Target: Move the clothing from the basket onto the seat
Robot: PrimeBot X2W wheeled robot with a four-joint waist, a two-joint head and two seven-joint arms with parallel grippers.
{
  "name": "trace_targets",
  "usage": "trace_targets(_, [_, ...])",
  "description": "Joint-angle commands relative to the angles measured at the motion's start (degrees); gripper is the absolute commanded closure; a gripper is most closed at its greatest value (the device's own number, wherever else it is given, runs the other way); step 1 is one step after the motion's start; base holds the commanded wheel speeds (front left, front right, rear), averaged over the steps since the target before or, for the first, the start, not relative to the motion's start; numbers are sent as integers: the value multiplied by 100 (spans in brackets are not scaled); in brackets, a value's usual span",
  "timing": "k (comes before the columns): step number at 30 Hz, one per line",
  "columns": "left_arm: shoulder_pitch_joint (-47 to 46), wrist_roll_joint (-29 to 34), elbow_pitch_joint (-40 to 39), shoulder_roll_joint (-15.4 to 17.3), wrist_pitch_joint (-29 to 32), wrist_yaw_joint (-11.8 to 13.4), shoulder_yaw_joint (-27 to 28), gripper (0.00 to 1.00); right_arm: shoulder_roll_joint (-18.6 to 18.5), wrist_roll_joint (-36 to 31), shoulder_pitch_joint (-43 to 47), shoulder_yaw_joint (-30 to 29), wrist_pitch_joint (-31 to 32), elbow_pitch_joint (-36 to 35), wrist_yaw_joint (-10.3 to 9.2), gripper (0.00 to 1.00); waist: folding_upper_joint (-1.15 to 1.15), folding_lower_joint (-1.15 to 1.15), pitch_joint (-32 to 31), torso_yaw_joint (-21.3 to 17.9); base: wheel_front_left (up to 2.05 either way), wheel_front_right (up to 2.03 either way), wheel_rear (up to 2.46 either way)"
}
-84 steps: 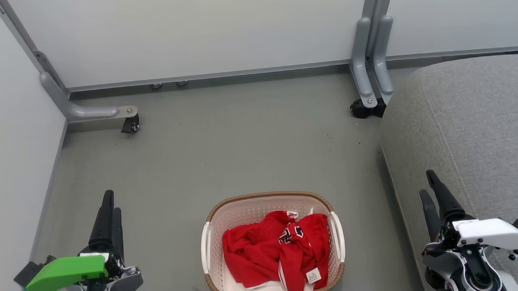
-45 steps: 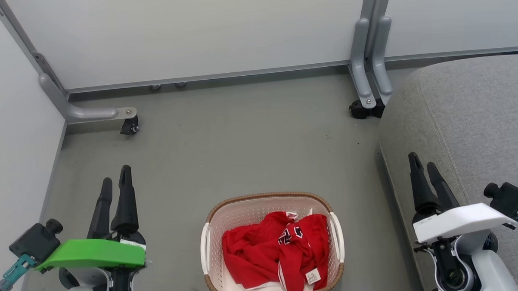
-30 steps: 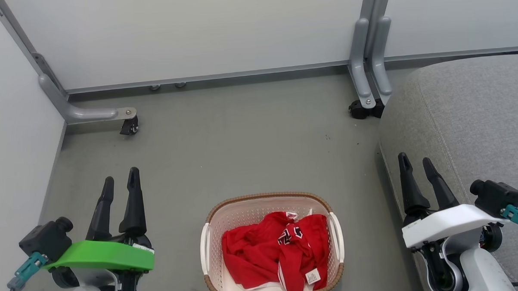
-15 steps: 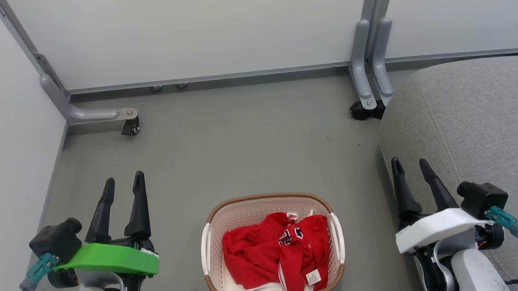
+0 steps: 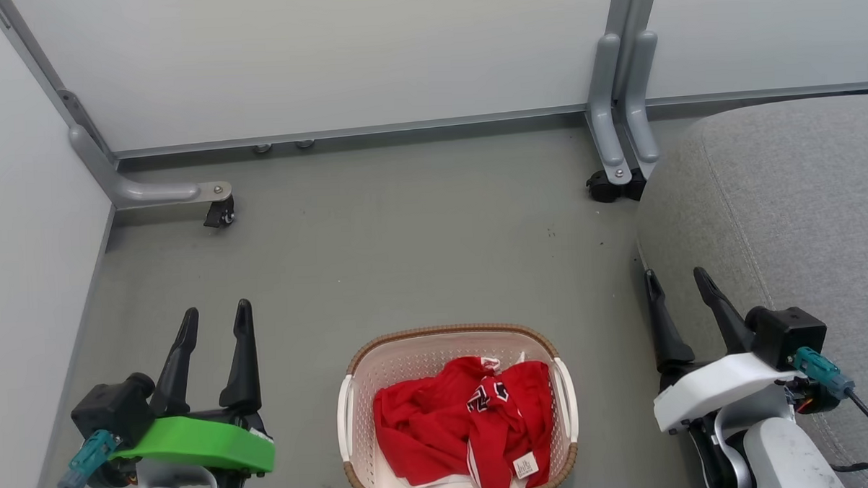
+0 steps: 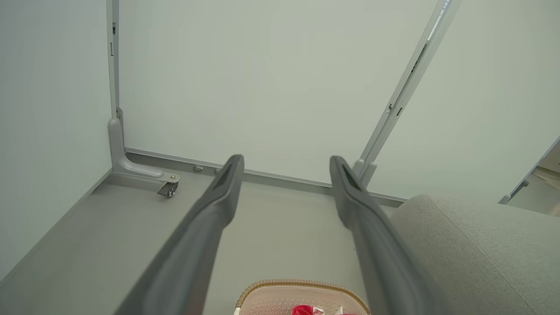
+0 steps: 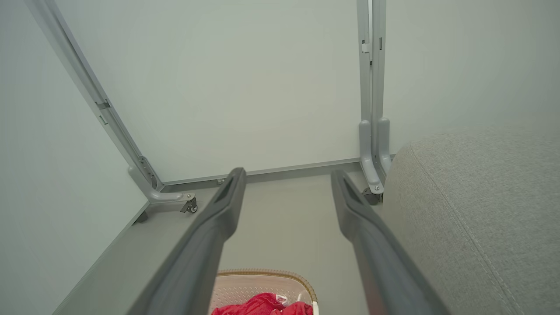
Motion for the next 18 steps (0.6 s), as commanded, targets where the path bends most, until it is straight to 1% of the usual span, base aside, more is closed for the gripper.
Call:
trace_targets(1, [29, 115, 14, 64, -57, -25, -24, 0, -8, -139, -110, 19, -40, -5, 0, 0, 0, 0, -2, -1, 0, 0, 0])
trace_targets(9, [12, 413, 291, 54, -149, -27, 13, 0, -6, -453, -90, 46, -65, 56, 0, 0, 0, 0, -11, 1, 0, 0, 0])
trace_targets(18, [-79, 899, 576, -1, -249, -30, 117, 0, -6, -715, -96, 94, -88, 120, 0, 0, 0, 0, -7, -4, 0, 0, 0])
